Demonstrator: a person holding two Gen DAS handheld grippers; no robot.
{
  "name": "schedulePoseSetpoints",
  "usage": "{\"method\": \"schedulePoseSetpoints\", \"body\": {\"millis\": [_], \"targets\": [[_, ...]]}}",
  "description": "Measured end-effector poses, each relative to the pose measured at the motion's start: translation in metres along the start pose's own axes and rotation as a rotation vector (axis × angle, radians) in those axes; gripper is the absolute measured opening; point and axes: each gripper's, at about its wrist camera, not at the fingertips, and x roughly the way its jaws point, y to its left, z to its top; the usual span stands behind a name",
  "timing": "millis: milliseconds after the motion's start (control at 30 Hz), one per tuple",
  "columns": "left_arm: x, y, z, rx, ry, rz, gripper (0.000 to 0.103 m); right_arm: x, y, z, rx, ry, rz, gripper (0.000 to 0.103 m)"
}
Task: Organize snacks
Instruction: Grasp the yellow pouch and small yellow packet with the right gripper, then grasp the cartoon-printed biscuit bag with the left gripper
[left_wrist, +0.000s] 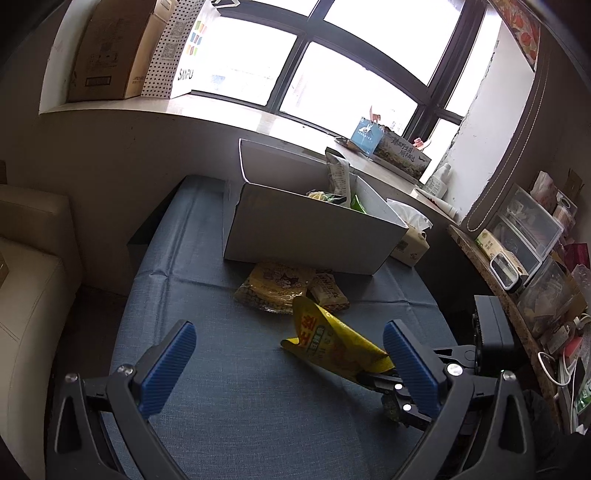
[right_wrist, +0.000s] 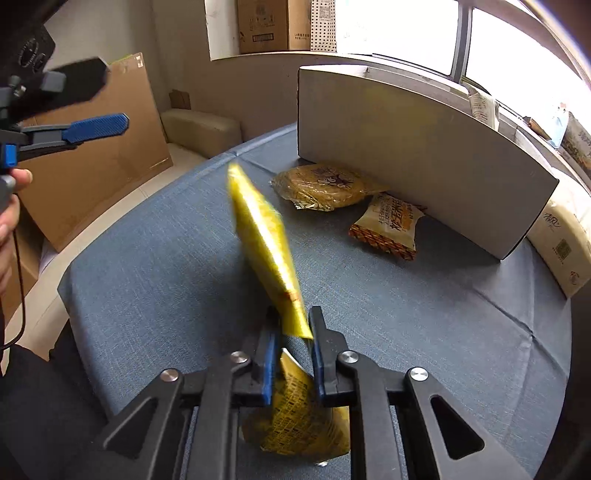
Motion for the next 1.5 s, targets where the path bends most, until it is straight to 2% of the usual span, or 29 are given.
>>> {"method": "schedulePoseSetpoints", "body": {"millis": [167, 267, 433, 533, 600, 700, 800, 900, 1000, 1133, 1267, 1333, 1367, 1433, 1500], "targets": [[0.016, 0.001, -0.001, 0.003, 0.035, 0.015, 0.103, -0.015, -0.016, -0.013, 0.052, -0.015, 0.032, 0.009], [0.019, -0.002, -0.001, 0.003, 0.037, -0.004, 0.103, -0.017, -0.024, -0.016, 0.086, -0.023, 0.051, 0.008], [0.029, -0.007, 0.001, 0.046, 0.049, 0.003, 0.103, -0.037, -0.027, -0.02, 0.113, -0.089, 0.037, 0.007], [0.054, -0.01, 0.005, 0.102, 0.106, 0.012, 0.103, -0.056, -0.033, -0.022, 0.133, -0.134, 0.024, 0.007], [0.078, -0.013, 0.008, 0.153, 0.17, 0.061, 0.103, -0.071, -0.035, -0.026, 0.137, -0.163, -0.001, 0.007], [0.114, -0.02, 0.013, 0.224, 0.224, 0.073, 0.103, -0.09, -0.044, -0.028, 0.159, -0.195, -0.014, 0.007], [0.152, -0.018, 0.019, 0.241, 0.292, 0.132, 0.103, -0.112, -0.057, -0.034, 0.212, -0.245, -0.01, 0.006], [0.179, -0.012, 0.022, 0.233, 0.351, 0.147, 0.103, -0.122, -0.067, -0.036, 0.243, -0.27, -0.003, 0.003], [0.196, -0.008, 0.021, 0.232, 0.39, 0.171, 0.102, -0.115, -0.074, -0.039, 0.248, -0.249, 0.001, 0.003], [0.196, -0.02, 0.02, 0.289, 0.394, 0.195, 0.097, -0.11, -0.088, -0.038, 0.275, -0.251, 0.015, 0.003], [0.186, -0.02, 0.023, 0.305, 0.369, 0.203, 0.081, -0.104, -0.101, -0.037, 0.309, -0.244, 0.026, 0.003], [0.177, -0.015, 0.027, 0.289, 0.345, 0.208, 0.053, -0.106, -0.103, -0.036, 0.311, -0.257, 0.043, 0.003], [0.171, -0.01, 0.03, 0.26, 0.327, 0.212, 0.013, -0.109, -0.102, -0.034, 0.307, -0.265, 0.051, 0.003], [0.161, -0.002, 0.033, 0.199, 0.317, 0.163, 0.011, -0.113, -0.1, -0.029, 0.293, -0.275, 0.042, 0.003], [0.154, -0.001, 0.03, 0.221, 0.312, 0.176, 0.01, -0.118, -0.097, -0.022, 0.275, -0.281, 0.035, 0.003]]}}
